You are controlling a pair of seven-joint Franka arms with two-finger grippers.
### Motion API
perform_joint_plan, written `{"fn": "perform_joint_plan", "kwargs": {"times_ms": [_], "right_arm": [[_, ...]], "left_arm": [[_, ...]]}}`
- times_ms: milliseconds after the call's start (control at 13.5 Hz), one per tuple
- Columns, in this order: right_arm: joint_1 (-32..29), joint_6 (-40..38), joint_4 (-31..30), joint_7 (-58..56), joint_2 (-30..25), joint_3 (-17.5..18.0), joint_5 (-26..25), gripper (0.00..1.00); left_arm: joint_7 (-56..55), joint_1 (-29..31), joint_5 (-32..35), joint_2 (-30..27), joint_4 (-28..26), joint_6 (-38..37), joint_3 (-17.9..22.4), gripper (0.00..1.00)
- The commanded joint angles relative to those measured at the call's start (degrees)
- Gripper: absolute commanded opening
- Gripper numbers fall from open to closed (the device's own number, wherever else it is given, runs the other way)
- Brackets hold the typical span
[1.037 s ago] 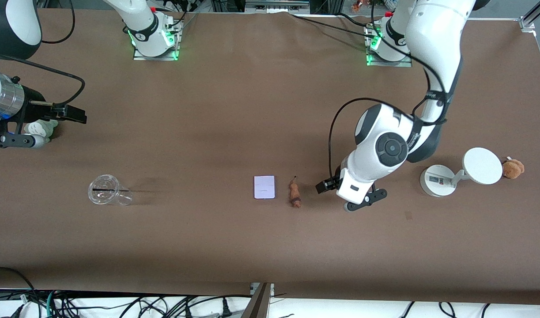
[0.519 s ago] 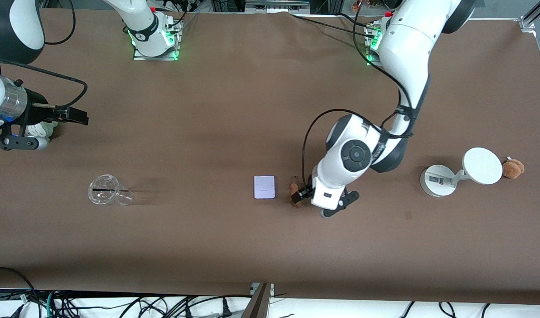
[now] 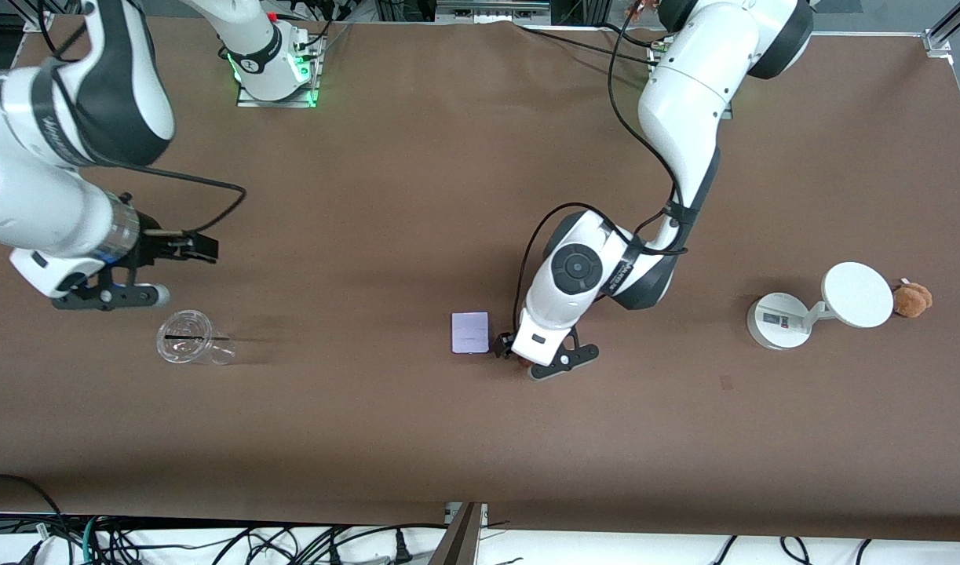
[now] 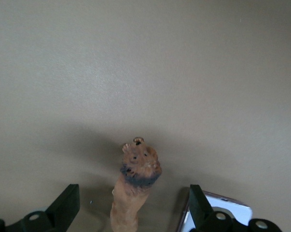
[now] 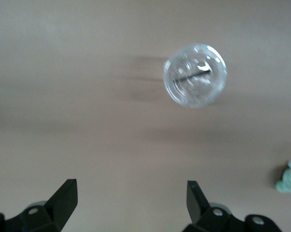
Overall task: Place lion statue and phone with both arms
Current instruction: 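Grasp the lion with the left gripper while the right gripper reaches out, then carry the lion toward the lamp while the right gripper grasps the phone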
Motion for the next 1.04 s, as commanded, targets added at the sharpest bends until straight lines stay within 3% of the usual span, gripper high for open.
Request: {"fn": "perform_joint_plan", "kwargs": {"times_ms": [0, 148, 222, 444, 519, 741, 963], "right_arm": [[2.3, 4.6, 0.6, 3.3, 3.9, -0.3, 0.8, 1.0], [5.6, 8.1, 0.6, 9.7, 6.1, -0.3, 0.8, 1.0], [7.6, 9.0, 0.6, 13.1, 7.2, -0.3, 0.6, 1.0], [10.9, 12.6, 0.6, 19.4, 9.5, -0.3, 0.8, 1.0], [11.6, 12.8, 0.6, 21.1, 10.1, -0.3, 0.8, 1.0], [13.2, 16.2, 0.6, 25.0, 11.6, -0.2, 1.9, 1.0], [16.2, 20.1, 0.6, 28.0, 13.7, -0.2, 2.3, 1.0]], "left_arm": [[1.8, -1.6, 4.5, 2.1, 2.5, -0.1, 1.0, 1.0], [1.9, -1.8, 6.7, 2.4, 2.5, -0.1, 0.9, 1.0], [3.5, -1.7, 6.7, 2.4, 2.5, -0.1, 0.8, 0.91], [7.7, -1.5, 6.6, 2.4, 2.4, -0.2, 0.8, 0.3], [7.4, -1.7, 6.6, 2.4, 2.5, -0.2, 0.8, 0.0], [8.4, -0.8, 7.1, 1.6, 2.1, -0.3, 1.0, 0.0], [17.2, 5.1, 6.9, -2.1, 1.2, -1.3, 1.0, 0.0]]}}
